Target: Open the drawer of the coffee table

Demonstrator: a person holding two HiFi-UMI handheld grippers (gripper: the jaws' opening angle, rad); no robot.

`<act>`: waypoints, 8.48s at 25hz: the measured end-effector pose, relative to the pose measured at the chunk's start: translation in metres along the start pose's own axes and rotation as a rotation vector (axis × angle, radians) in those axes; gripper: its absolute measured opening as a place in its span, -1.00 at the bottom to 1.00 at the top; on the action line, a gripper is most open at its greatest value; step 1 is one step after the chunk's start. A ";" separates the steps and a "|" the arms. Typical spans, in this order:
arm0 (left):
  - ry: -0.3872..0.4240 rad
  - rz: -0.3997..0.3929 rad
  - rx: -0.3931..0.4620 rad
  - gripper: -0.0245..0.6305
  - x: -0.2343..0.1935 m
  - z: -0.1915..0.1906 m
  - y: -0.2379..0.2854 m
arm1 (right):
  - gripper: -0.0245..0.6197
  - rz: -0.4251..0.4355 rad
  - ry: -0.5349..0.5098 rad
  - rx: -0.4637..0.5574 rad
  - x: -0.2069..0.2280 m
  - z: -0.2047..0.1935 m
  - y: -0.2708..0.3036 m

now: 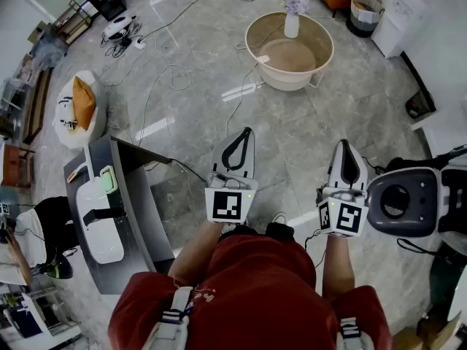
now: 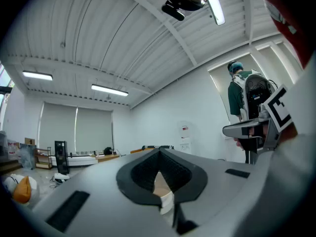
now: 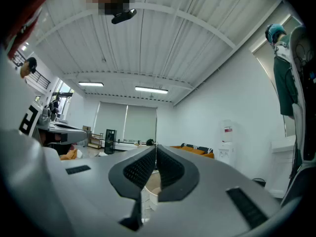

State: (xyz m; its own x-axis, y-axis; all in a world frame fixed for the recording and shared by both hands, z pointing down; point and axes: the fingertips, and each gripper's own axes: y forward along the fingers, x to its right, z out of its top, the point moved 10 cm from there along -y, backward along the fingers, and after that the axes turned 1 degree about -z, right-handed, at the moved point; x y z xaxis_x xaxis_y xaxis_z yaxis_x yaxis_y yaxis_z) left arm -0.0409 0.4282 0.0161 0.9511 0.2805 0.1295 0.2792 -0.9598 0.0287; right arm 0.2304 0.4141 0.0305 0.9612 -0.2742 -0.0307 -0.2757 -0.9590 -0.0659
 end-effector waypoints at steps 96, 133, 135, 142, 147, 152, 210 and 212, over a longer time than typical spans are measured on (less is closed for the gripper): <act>0.109 -0.337 0.170 -0.88 -0.135 -0.797 0.525 | -0.85 -0.074 -0.074 -0.135 -0.023 -0.849 0.449; -0.099 -0.012 -0.049 -0.88 -0.120 -0.863 0.530 | 0.04 0.171 1.399 0.205 0.045 -1.022 0.570; -0.097 -0.011 -0.043 -0.88 -0.118 -0.862 0.528 | 0.04 0.170 1.393 0.197 0.045 -1.020 0.569; -0.103 0.001 -0.032 -0.88 -0.118 -0.862 0.524 | 0.02 0.170 1.375 0.155 0.044 -1.020 0.559; -0.104 0.004 -0.030 -0.88 -0.117 -0.864 0.518 | -0.04 0.159 1.405 0.172 0.036 -1.017 0.526; -0.117 0.028 -0.028 -0.88 -0.108 -0.866 0.508 | -0.04 0.159 1.400 0.125 0.033 -1.011 0.469; -0.097 -0.149 -0.189 -0.88 -0.214 -0.133 0.366 | -0.04 0.021 0.883 -0.122 -0.007 -0.192 0.386; -0.112 -0.157 -0.163 -0.88 -0.219 -0.108 0.360 | -0.04 0.027 0.901 -0.092 -0.012 -0.163 0.386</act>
State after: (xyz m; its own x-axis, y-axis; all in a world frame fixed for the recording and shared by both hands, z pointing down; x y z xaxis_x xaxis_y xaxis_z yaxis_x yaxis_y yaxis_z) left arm -0.1629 0.0205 0.1052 0.9088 0.4172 0.0008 0.4085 -0.8904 0.2007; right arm 0.1147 0.0356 0.1678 0.6099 -0.2119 0.7636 -0.3335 -0.9427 0.0047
